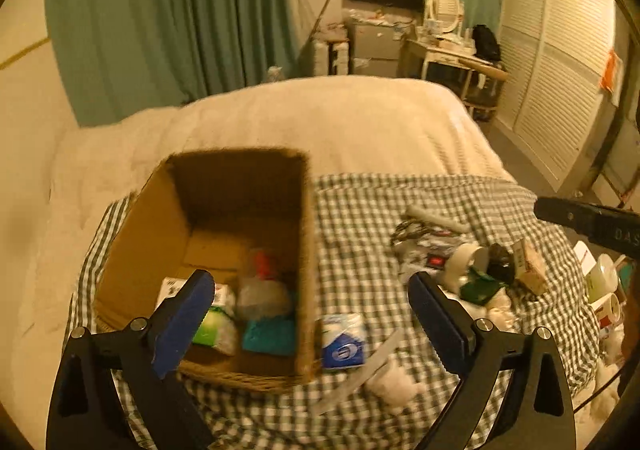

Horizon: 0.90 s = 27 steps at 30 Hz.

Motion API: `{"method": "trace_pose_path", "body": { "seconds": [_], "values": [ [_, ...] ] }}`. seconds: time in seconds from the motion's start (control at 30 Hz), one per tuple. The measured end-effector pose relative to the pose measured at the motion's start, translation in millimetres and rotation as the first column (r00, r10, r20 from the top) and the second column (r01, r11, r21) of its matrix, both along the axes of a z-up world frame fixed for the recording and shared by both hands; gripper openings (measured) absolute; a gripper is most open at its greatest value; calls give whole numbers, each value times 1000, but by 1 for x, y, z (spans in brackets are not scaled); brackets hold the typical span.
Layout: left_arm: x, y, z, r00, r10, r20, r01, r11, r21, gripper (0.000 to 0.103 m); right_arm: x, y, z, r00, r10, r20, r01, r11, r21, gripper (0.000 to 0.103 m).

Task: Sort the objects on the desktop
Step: 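Grasp the white plastic tube with the left tool while the right grasps the white lace cloth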

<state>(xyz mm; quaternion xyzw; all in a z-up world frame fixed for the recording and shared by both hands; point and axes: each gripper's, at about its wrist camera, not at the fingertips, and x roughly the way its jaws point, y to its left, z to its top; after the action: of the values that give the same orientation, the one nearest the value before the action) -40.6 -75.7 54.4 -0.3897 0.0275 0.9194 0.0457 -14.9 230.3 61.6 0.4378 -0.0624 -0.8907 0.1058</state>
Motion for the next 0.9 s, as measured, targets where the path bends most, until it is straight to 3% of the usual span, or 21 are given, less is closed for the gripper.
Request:
{"method": "trace_pose_path", "body": {
  "seconds": [0.27, 0.5, 0.7, 0.8, 0.9],
  "values": [
    [1, 64, -6, 999, -39, -7, 39, 999, -21, 102, 51, 69, 10, 995, -100, -18, 101, 994, 43, 42],
    [-8, 115, -53, 992, -109, 57, 111, 993, -33, 102, 64, 124, -10, 983, -183, 17, 182, 982, 42, 48],
    [-15, 144, -116, 977, -165, 134, 179, 979, -99, 102, 56, 140, -66, 981, -175, 88, 170, 984, 60, 48],
    [-21, 140, -146, 974, -142, 176, 156, 985, -71, 102, 48, 136, -104, 980, -135, 146, 125, 989, 76, 48],
    [-29, 133, -164, 972, -122, 200, 123, 992, 4, 102, 44, 134, -134, 976, -109, 191, 99, 993, 60, 48]
  ]
}}
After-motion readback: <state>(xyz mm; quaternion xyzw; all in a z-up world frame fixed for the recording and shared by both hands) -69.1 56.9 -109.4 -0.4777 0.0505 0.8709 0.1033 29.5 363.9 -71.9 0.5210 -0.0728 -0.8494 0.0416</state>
